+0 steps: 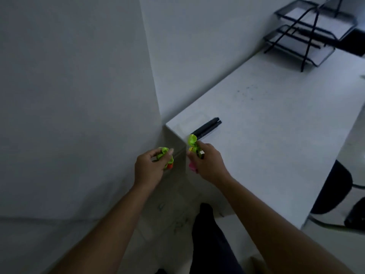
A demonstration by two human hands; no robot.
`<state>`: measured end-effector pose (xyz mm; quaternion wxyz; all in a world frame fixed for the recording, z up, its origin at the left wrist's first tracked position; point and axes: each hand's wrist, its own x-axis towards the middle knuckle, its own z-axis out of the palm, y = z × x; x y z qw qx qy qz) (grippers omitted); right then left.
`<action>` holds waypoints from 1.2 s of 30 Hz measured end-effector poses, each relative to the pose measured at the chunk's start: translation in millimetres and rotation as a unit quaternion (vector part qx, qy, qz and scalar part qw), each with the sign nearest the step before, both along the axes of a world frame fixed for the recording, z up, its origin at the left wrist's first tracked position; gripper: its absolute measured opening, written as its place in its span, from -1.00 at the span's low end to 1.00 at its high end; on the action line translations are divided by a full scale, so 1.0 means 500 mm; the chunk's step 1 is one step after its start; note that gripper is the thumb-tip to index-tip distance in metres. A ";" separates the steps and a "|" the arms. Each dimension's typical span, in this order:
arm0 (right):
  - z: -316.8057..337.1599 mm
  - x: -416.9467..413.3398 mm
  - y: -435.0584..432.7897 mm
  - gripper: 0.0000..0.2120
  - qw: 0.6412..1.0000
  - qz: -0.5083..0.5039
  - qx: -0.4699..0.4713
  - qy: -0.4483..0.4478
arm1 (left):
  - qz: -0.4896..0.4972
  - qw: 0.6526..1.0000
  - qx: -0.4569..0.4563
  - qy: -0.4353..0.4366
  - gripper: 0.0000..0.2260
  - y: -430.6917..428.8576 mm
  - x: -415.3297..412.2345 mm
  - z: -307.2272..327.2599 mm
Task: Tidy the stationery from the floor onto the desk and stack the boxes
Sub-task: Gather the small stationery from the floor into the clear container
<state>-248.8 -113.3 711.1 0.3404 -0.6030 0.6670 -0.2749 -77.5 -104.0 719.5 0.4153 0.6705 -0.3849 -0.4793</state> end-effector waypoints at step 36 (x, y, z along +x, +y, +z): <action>-0.072 -0.076 -0.490 -0.45 0.890 0.362 0.163 0.225 | 0.129 0.985 0.117 -0.006 -0.76 -0.264 -0.135 -0.111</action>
